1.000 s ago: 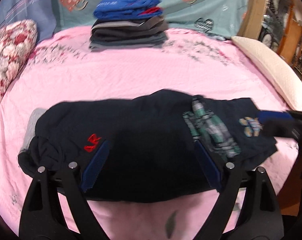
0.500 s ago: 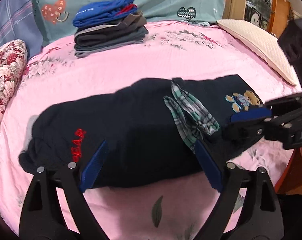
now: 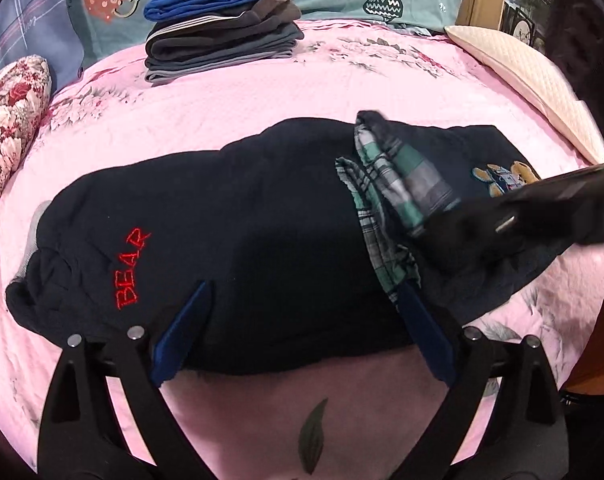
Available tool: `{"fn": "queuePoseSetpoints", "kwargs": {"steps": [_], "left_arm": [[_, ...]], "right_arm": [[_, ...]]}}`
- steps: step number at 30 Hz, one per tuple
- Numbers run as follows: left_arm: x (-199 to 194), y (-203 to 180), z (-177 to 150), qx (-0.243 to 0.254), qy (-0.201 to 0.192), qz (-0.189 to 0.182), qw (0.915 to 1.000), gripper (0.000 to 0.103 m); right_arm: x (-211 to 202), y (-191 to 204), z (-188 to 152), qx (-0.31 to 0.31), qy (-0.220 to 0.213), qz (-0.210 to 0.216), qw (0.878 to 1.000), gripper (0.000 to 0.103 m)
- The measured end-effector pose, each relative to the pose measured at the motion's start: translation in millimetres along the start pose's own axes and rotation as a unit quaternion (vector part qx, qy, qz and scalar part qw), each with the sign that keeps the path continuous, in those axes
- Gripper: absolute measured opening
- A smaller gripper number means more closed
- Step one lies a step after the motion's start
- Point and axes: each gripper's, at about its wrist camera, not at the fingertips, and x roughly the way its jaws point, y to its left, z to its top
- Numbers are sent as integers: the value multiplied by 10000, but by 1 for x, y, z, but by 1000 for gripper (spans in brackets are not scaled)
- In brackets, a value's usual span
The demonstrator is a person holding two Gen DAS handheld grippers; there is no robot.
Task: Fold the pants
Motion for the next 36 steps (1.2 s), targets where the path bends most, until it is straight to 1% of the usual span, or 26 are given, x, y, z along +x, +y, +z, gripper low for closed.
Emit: {"fn": "queuePoseSetpoints", "kwargs": {"steps": [4,5,7,9,11,13,15,17,19,20,21,23,24,25,27,29,32,33,34,35,36], "left_arm": [[0,0,2,9,-7,-19,10000,97],[0,0,2,4,-12,-28,10000,97],[0,2,2,-30,-18,-52,10000,97],[-1,4,1,-71,-25,-26,10000,97],[-4,6,-1,-86,-33,46,9999,96],[-6,11,-4,-122,-30,79,9999,96],[-10,15,-6,-123,-36,125,9998,96],[-15,19,-10,-90,-49,189,9998,96],[-19,21,-12,-61,-66,231,9997,96],[-22,23,-12,-60,-83,236,9997,96],[-24,25,-13,-69,-104,241,9996,96],[-29,30,-14,-131,-166,273,9994,96],[-30,32,-14,-168,-185,275,9993,96],[-32,36,-14,-222,-205,268,9992,96],[-34,40,-15,-294,-235,282,9989,96],[-37,43,-17,-305,-253,281,9988,96],[-40,47,-21,-328,-277,269,9987,96],[-41,49,-22,-353,-289,251,9986,96],[-42,50,-23,-371,-304,243,9986,96],[-43,52,-24,-386,-313,233,9985,96],[-44,53,-25,-399,-318,220,9985,96]], "right_arm": [[-48,3,2,-32,-294,237,9993,4],[-59,6,3,-61,-321,279,9991,4],[-70,16,2,-189,-241,344,9989,4],[-57,25,-3,-252,48,291,9992,4],[-31,27,-7,-243,365,135,9989,4],[-3,22,-10,-95,602,34,9981,4],[16,17,-12,-120,602,-213,9979,6],[24,12,-11,-67,543,-230,9982,7],[20,21,-8,-243,470,-300,9982,20],[15,29,-7,-372,379,-336,9980,32],[6,37,-5,-509,207,-508,9972,42],[-6,45,-1,-747,-14,-713,9946,44],[-9,52,2,-881,-61,-940,9916,44],[-4,56,7,-921,-31,-1105,9896,44],[12,62,13,-1048,133,-1677,9802,44],[31,68,12,-1246,361,-2098,9691,44],[64,66,8,-1404,619,-2798,9477,44],[71,63,7,-1433,641,-2919,9435,44],[73,63,6,-1469,559,-2931,9431,43],[72,62,4,-1511,507,-2916,9432,34],[69,61,5,-1487,482,-2832,9462,23]]}}
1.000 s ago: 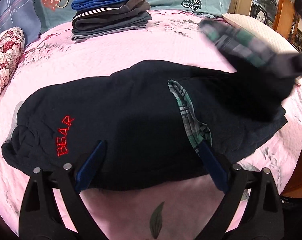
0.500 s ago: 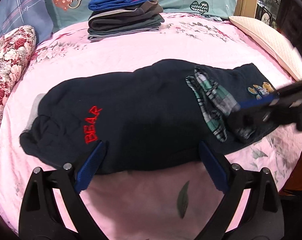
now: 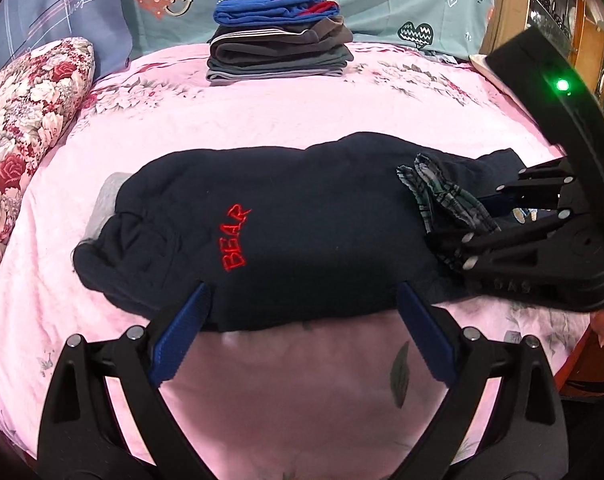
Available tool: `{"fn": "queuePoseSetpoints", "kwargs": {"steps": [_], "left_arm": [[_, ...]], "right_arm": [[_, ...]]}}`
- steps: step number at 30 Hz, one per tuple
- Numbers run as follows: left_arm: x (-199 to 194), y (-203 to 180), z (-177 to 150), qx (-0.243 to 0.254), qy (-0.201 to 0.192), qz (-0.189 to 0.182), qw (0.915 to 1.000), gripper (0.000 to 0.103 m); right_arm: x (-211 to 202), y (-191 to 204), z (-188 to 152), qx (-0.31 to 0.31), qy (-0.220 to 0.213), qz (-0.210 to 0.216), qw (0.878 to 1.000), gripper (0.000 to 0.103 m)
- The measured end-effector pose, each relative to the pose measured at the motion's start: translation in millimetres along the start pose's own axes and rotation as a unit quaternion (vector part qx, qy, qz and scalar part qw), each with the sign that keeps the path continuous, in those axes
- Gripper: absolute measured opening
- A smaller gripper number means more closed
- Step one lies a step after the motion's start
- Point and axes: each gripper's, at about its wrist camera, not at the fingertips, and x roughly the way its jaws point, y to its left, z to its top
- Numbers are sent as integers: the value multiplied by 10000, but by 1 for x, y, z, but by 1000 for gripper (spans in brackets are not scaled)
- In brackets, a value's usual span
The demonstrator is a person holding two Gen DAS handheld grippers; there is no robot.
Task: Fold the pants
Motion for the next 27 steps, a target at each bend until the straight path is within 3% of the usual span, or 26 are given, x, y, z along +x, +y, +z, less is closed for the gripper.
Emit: {"fn": "queuePoseSetpoints", "kwargs": {"steps": [3,7,12,15,17,19,20,21,25,27], "left_arm": [[-2,3,-1,-24,-22,-45,10000,96],[-5,1,-1,0,-74,-112,9999,96],[-5,-5,2,70,-125,-203,9997,96],[-5,-8,3,101,-139,-208,9996,96],[-4,-9,4,88,-125,-205,9997,96],[-3,-10,5,59,-109,-228,9997,96],[-4,-11,5,58,-101,-229,9997,96],[-6,-13,6,70,-121,-243,9996,96],[-22,-30,18,255,-400,-404,9981,96],[-28,-49,30,435,-533,-590,9959,96]], "right_arm": [[-9,-26,-1,500,-113,536,9972,14],[-27,-68,-6,1128,-345,1207,9856,13],[-65,-99,-20,1736,-1027,1605,9662,13],[-77,-98,-21,1874,-1396,1596,9591,13],[-62,-86,-10,1836,-1215,1606,9621,14],[-20,-62,1,1513,-577,1651,9729,21],[1,-54,2,1435,-208,1692,9749,31],[10,-51,1,1411,-70,1731,9747,33],[-39,-87,-3,1673,-782,2361,9540,35],[-76,-122,-8,1772,-1351,1928,9556,35]]}}
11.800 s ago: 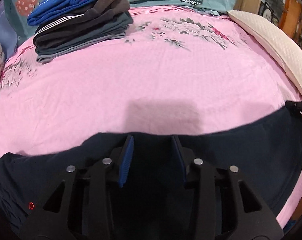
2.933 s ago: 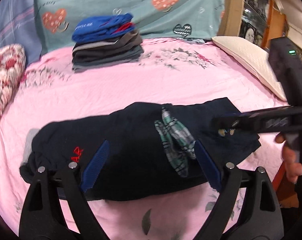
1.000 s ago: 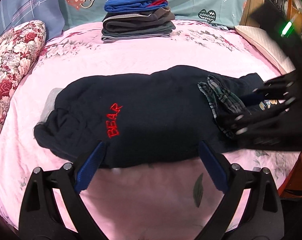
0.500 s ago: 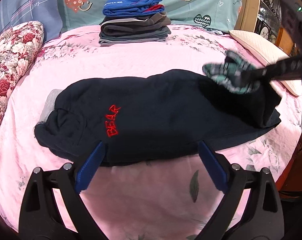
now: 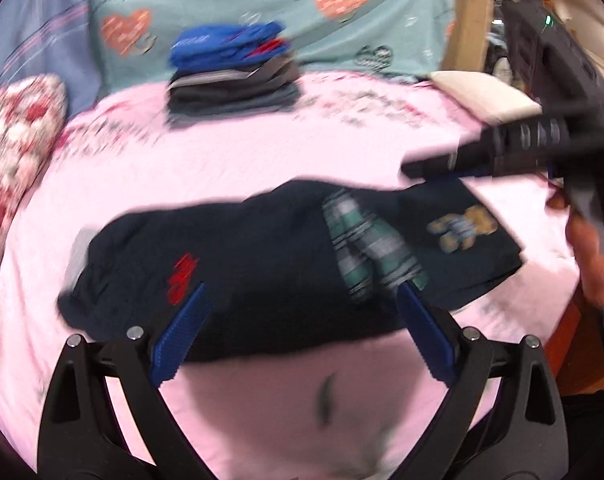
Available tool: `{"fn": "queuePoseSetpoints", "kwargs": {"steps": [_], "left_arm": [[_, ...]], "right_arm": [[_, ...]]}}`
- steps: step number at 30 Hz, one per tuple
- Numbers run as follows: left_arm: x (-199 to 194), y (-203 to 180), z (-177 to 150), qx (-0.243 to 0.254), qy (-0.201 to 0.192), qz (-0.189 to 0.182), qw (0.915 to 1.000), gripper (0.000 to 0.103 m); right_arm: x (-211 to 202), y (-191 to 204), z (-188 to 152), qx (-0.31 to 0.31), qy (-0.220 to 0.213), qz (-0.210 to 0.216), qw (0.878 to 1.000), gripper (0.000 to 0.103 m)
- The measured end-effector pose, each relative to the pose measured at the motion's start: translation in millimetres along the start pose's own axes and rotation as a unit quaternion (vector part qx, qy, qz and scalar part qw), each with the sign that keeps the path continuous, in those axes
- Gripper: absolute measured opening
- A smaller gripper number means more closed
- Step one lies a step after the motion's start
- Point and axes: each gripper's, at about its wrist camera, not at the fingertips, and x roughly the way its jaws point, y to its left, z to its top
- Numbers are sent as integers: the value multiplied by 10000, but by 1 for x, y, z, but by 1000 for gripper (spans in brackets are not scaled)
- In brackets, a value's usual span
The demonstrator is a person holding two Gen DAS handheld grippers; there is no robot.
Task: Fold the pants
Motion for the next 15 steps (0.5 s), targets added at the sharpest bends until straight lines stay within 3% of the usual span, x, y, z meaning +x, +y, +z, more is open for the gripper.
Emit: {"fn": "queuePoseSetpoints", "kwargs": {"steps": [3,5,8,9,10,11,12,15], "left_arm": [[4,-31,20,213,-96,-402,9989,96],[20,-62,28,533,-41,-473,9974,96],[71,-71,23,640,500,22,9967,94],[87,-64,20,487,771,125,9958,92],[109,-43,13,-13,1191,-24,9929,93],[110,-31,13,-350,1136,-247,9926,94],[108,-28,15,-425,1103,-211,9928,93],[100,-29,19,-371,1071,-156,9934,93]], "right_arm": [[-17,-40,13,58,-75,-1095,9939,33],[-7,-69,14,299,199,-1376,9898,27],[31,-107,3,569,761,-1471,9845,23],[37,-110,-2,564,740,-1417,9855,23],[39,-107,-5,469,688,-1436,9861,22],[38,-104,-6,392,681,-1471,9860,23],[36,-99,-7,346,684,-1498,9857,23],[8,-93,-6,191,394,-1339,9900,22]]}}
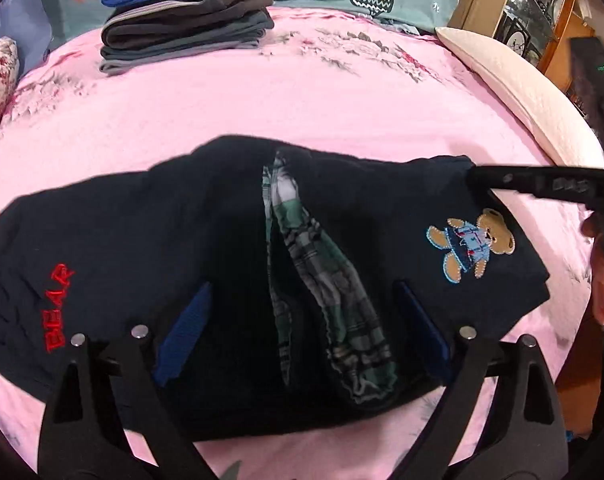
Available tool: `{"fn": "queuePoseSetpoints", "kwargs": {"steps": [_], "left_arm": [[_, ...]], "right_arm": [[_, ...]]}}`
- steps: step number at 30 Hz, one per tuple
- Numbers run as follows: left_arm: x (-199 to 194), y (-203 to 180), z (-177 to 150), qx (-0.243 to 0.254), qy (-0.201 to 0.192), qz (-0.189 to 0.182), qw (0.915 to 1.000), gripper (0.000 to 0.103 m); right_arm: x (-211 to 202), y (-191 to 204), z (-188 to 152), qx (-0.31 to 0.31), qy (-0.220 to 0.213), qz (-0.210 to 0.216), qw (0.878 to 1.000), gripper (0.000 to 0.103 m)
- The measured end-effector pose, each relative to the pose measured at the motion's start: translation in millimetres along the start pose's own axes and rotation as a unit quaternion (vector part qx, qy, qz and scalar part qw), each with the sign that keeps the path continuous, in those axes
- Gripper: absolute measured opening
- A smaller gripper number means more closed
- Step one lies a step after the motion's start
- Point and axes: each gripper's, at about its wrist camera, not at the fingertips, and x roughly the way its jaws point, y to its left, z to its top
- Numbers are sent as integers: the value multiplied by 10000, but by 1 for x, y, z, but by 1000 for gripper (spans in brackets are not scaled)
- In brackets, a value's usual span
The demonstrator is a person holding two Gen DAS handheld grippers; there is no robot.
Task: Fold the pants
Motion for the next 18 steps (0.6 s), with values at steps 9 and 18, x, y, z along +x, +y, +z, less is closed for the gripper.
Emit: {"fn": "queuePoseSetpoints", "kwargs": {"steps": [9,18], "left_arm": [[4,23,0,-285,47,497,9983,95],[-16,34,-6,-199,-93,913,9956,95]], "right_arm": [[17,16,-36,-330,432,265,9982,23],[-10,84,-11,-811,-4,1124,9903,24]]}}
